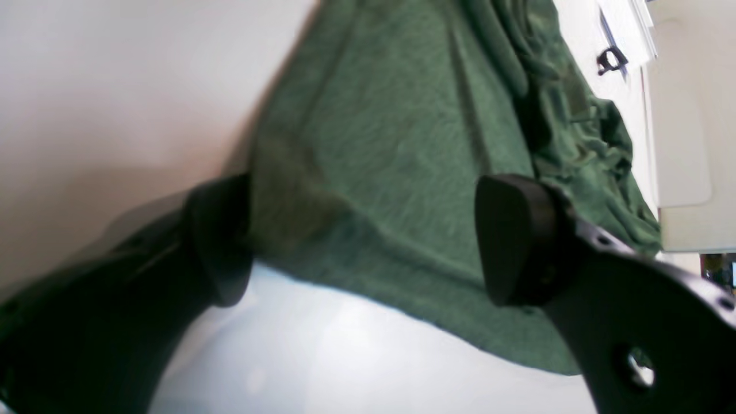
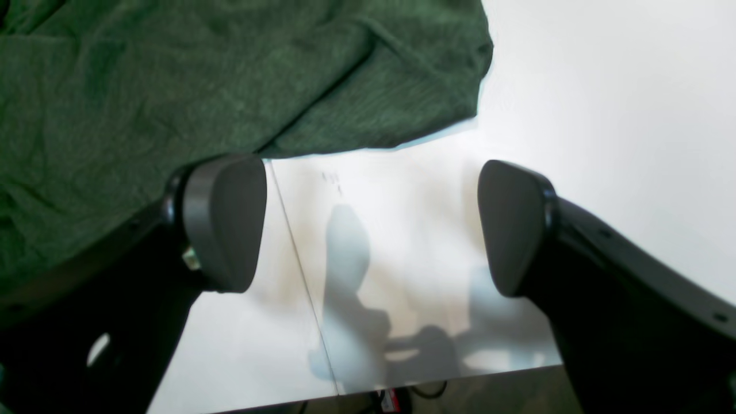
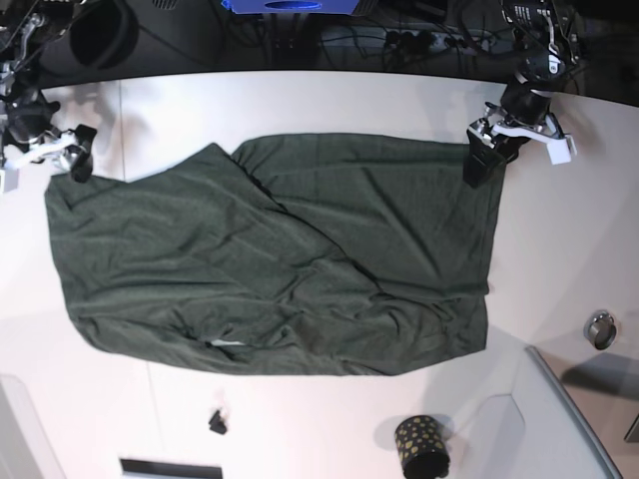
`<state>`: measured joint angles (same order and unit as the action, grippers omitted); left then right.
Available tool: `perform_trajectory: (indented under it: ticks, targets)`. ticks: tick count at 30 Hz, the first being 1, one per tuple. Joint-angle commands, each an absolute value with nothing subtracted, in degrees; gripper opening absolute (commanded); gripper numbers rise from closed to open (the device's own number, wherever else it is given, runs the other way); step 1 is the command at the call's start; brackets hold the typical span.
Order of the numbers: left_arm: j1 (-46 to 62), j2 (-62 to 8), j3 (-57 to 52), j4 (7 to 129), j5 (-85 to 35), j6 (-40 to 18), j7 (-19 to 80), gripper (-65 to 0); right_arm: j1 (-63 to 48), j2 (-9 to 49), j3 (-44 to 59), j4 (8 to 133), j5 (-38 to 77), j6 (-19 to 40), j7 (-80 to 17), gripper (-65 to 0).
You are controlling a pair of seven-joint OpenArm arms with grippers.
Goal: Layout the t-shirt on the table in an organized manner, then fold the t-shirt properly
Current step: 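Grasp the shirt's two corners with both grippers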
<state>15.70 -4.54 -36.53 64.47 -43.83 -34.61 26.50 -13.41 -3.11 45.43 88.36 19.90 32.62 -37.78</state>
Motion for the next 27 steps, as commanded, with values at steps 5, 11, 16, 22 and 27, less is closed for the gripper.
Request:
perform_trajectory:
  ticks: [5,11,16,22,27]
  targets:
    - [16.75,-4.0,-36.53,63.16,-40.84,-32.48,30.73,-11.4,-12.88,-3.12,50.68,87.87,20.88,33.19,-37.14,-11.1]
    - [16.48,-3.91,-36.26,63.16,-40.84,-32.48,30.73,-54.1,-11.47,-1.71,56.13,80.22,28.35,33.27,-37.23,-10.7]
    - [16.84,-4.26,-36.62,63.6,-40.84,-32.48,30.73,-65.0,-11.3,1.45,55.16,74.24,36.18,33.27,-39.87,-10.7]
    - [17.27,-5.49,-36.62,64.57,-41.01,-32.48,30.99,-65.0,-7.08,4.7,54.9,65.54,37.76,33.27,-39.96,-11.3]
    - [20.44,-5.32,-36.53,72.13,-41.1,-32.48,31.16,-65.0,-3.56,5.32,54.73,59.74,37.76,33.27,-39.78,-11.3]
